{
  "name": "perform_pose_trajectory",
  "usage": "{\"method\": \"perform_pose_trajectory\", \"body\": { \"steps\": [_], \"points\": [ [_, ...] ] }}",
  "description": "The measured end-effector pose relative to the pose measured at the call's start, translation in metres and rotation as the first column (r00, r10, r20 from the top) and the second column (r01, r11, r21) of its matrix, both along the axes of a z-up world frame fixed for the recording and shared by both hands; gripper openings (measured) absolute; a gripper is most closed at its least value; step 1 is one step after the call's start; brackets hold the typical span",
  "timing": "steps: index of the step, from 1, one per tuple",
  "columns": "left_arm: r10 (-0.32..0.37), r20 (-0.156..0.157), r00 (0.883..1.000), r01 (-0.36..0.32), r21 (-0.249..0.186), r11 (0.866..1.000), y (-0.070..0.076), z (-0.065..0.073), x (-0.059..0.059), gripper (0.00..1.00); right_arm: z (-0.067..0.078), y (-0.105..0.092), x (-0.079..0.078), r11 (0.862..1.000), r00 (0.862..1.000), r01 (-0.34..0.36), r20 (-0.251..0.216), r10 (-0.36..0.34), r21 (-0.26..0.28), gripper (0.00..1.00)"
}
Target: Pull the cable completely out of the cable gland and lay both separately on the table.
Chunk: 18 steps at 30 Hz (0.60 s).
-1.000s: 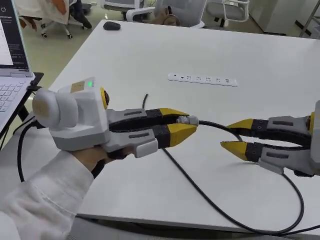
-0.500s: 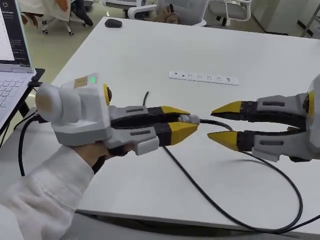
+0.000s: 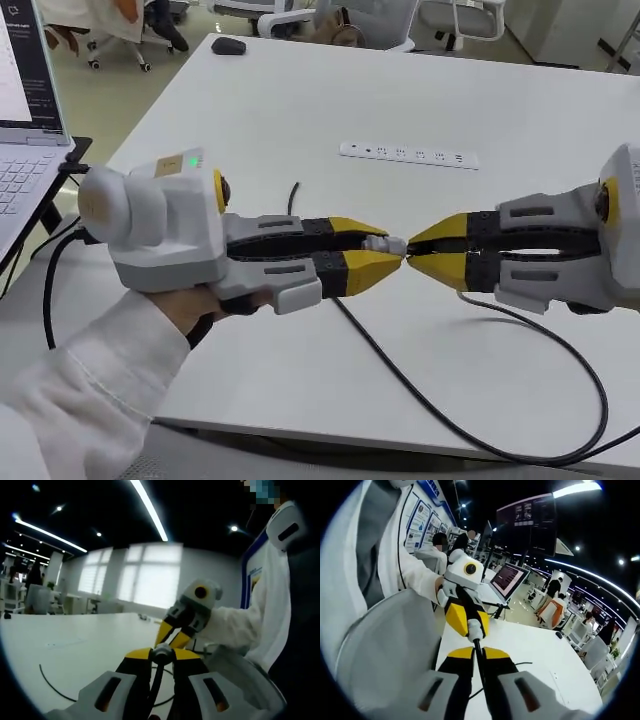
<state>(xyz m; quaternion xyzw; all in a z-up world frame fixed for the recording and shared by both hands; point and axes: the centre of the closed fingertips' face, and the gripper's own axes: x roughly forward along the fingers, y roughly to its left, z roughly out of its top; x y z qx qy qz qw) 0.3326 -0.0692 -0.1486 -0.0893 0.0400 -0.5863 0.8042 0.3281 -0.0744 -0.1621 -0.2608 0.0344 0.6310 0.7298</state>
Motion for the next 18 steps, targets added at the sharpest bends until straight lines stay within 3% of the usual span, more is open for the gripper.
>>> {"method": "perform_pose_trajectory", "body": {
  "steps": [9,18],
  "points": [
    [0.003,-0.006,1.0,-0.003,0.015,1.0,0.001,-0.003,0.001,0.17,-0.005,-0.004,0.001,1.0,1.0,0.004,-0.01,-0.004,-0.002,0.03],
    [0.026,-0.019,0.999,-0.026,-0.025,0.999,0.007,0.002,0.007,0.17,-0.011,-0.028,0.01,0.997,0.997,0.073,-0.017,-0.073,-0.02,0.03]
  ]
}}
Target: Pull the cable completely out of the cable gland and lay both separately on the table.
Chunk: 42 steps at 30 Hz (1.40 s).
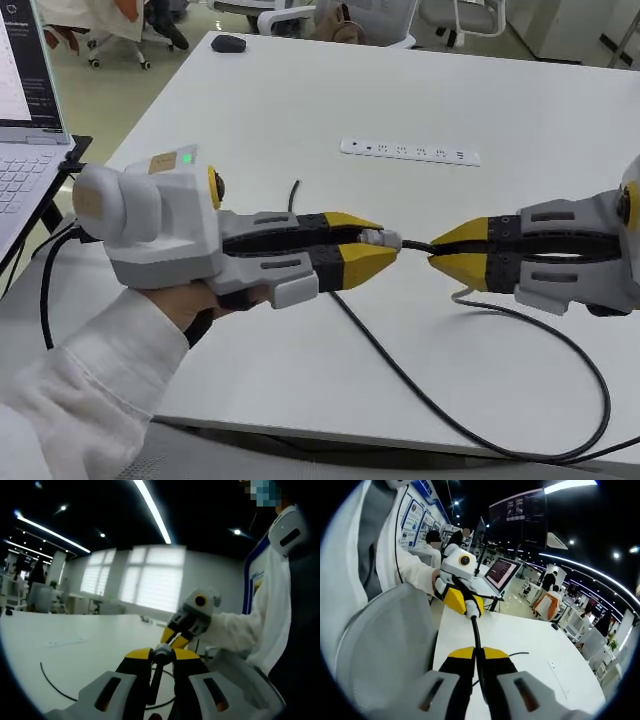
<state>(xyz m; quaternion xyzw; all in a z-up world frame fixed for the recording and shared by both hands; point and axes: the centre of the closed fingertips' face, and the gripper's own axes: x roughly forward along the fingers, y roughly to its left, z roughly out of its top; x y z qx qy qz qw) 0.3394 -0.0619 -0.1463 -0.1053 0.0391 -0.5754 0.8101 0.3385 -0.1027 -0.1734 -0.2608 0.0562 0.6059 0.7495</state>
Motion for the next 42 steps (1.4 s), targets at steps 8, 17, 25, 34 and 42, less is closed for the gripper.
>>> {"method": "perform_pose_trajectory", "body": {
  "steps": [8,17,25,34,42],
  "points": [
    [0.004,0.001,1.0,-0.004,-0.008,1.0,0.0,0.001,0.0,0.17,-0.003,-0.016,0.0,0.999,0.999,0.044,-0.017,-0.044,0.005,0.03],
    [0.015,-0.002,1.0,-0.015,-0.01,1.0,0.002,0.001,0.002,0.17,-0.007,-0.022,0.001,0.998,0.998,0.062,-0.028,-0.062,0.004,0.03],
    [0.022,-0.003,1.0,-0.022,-0.008,1.0,0.003,0.001,0.003,0.17,-0.014,-0.032,0.003,0.997,0.996,0.082,-0.035,-0.082,-0.018,0.03],
    [0.032,-0.004,0.999,-0.032,-0.01,0.999,0.005,0.001,0.005,0.17,-0.022,-0.042,0.007,0.993,0.992,0.111,-0.049,-0.112,-0.03,0.03],
    [0.06,-0.006,0.998,-0.06,-0.014,0.998,0.009,0.002,0.01,0.17,-0.033,-0.048,0.013,0.992,0.99,0.117,-0.067,-0.121,-0.054,0.03]
  ]
}}
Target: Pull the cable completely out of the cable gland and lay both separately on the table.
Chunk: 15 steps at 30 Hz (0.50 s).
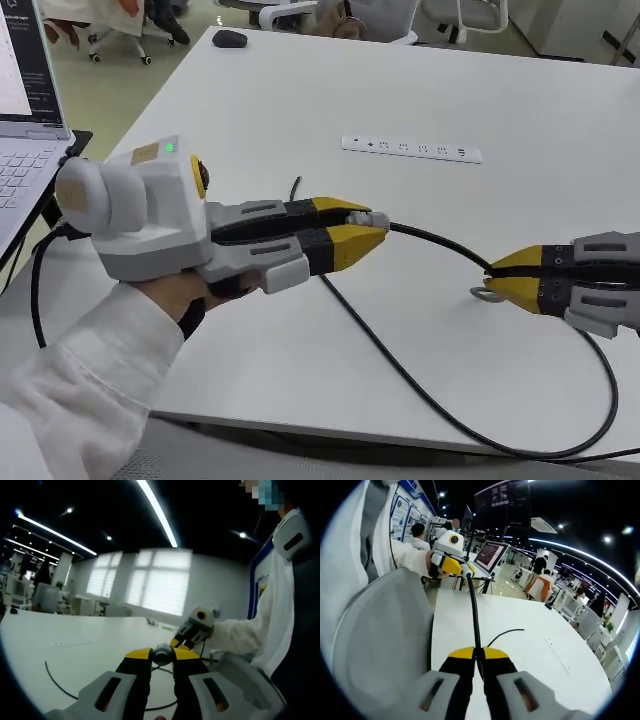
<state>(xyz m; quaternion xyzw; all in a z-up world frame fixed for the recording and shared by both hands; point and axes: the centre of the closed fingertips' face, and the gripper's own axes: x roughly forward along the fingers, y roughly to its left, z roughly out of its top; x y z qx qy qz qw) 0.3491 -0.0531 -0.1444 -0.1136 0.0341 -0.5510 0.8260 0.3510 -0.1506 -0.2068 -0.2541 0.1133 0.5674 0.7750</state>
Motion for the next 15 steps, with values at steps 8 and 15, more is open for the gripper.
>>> {"method": "perform_pose_trajectory", "body": {
  "steps": [8,15],
  "points": [
    [0.045,-0.011,0.999,-0.045,-0.031,0.999,0.009,0.003,0.008,0.17,-0.012,-0.008,0.013,1.0,1.0,0.025,-0.017,-0.026,-0.019,0.02],
    [0.072,-0.007,0.997,-0.072,-0.03,0.997,0.012,0.003,0.012,0.17,-0.042,-0.009,0.025,0.996,0.998,0.036,-0.05,-0.04,-0.078,0.03]
  ]
}}
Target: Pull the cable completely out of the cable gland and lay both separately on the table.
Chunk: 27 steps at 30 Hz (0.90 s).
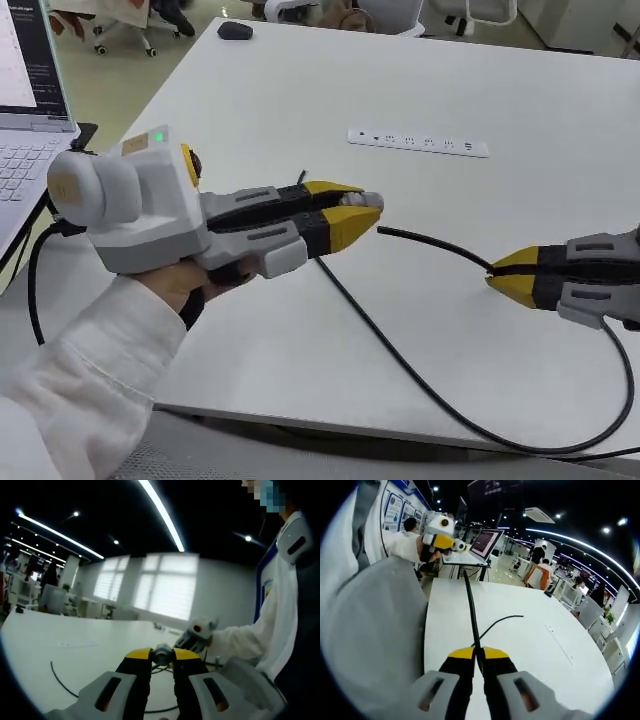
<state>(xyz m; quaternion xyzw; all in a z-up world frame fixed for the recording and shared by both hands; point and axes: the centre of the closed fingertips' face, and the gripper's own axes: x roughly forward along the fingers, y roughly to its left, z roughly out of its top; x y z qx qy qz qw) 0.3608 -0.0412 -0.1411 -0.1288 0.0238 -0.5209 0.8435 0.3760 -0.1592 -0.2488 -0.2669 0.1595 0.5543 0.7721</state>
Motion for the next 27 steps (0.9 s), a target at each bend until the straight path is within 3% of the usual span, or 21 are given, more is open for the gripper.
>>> {"method": "perform_pose_trajectory", "body": {
  "steps": [9,19,25,27],
  "points": [
    [0.018,-0.014,1.0,-0.018,0.0,1.0,0.003,-0.002,0.004,0.17,-0.037,0.02,0.009,0.998,0.998,-0.044,-0.055,0.041,-0.046,0.03],
    [0.037,-0.038,0.999,-0.037,0.0,0.999,0.006,-0.007,0.008,0.17,-0.099,0.046,0.021,0.988,0.987,-0.082,-0.146,0.063,-0.129,0.03],
    [0.04,-0.047,0.998,-0.04,0.006,0.999,0.006,-0.01,0.009,0.17,-0.136,0.041,0.022,0.985,0.976,-0.067,-0.217,0.031,-0.161,0.03],
    [0.043,-0.054,0.998,-0.043,0.007,0.999,0.006,-0.012,0.01,0.17,-0.141,0.042,0.02,0.984,0.975,-0.06,-0.223,0.021,-0.169,0.03]
  ]
}}
